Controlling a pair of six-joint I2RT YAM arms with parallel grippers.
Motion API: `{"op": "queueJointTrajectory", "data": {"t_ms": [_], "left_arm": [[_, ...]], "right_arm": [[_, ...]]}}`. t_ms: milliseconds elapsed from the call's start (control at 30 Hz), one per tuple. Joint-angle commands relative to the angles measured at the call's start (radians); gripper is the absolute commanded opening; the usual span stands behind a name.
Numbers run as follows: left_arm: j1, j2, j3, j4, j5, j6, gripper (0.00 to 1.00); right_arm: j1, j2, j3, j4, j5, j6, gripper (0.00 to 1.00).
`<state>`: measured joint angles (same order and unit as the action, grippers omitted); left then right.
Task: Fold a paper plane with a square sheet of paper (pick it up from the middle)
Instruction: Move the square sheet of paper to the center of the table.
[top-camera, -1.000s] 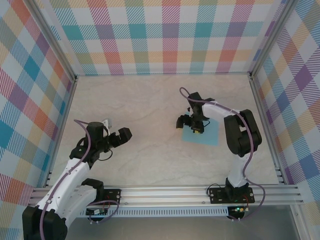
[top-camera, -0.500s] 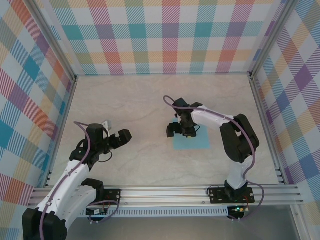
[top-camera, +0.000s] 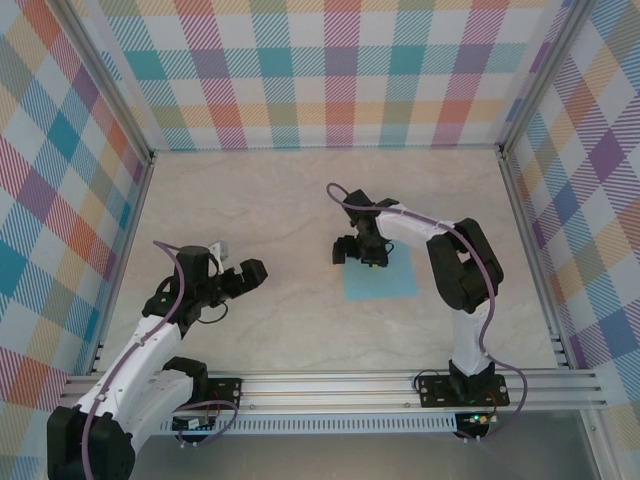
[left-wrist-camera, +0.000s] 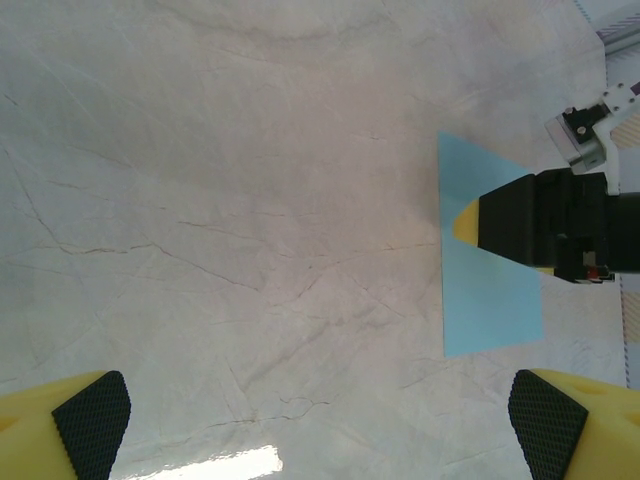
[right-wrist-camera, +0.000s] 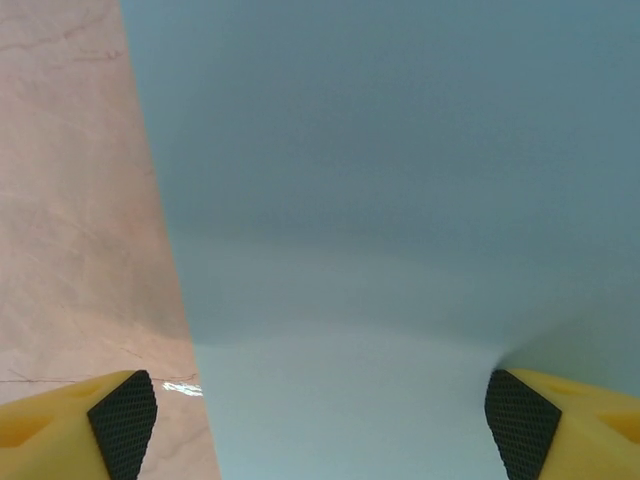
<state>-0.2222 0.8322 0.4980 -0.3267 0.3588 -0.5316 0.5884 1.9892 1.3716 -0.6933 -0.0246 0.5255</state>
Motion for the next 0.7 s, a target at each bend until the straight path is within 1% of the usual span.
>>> {"op": "queueJointTrajectory", "data": {"t_ms": [0, 133, 233, 367, 433, 567, 667], "left_arm": [[-0.012, 0.018, 0.008, 0.005, 0.019, 0.008, 1.0], [-0.012, 0.013, 0.006, -0.01, 0.023, 0.005, 1.0], [-0.012, -0.004, -0.007, -0.009, 0.023, -0.012, 1.0], [-0.012, -0.023, -0.006, -0.048, 0.008, -0.013, 1.0], [-0.013, -0.033, -0.006, -0.086, -0.018, -0.007, 1.0], [-0.013, -0.076, -0.029, -0.13, -0.084, -0.009, 1.0], [-0.011, -0.106, -0.045, -0.13, -0.107, -0.018, 1.0]], "right_arm": [[0.049, 0.006, -0.102, 0.035, -0.093, 0.097, 0.89], [0.096, -0.035, -0.187, 0.117, -0.118, 0.185, 0.88], [0.143, -0.048, -0.185, 0.122, -0.105, 0.215, 0.88], [0.171, -0.063, -0.175, 0.131, -0.084, 0.244, 0.87], [0.172, -0.091, -0.16, 0.114, -0.047, 0.246, 0.88], [0.167, -0.121, -0.094, 0.027, 0.089, 0.214, 0.91], [0.153, -0.105, -0.068, 0.013, 0.111, 0.195, 0.91]]}}
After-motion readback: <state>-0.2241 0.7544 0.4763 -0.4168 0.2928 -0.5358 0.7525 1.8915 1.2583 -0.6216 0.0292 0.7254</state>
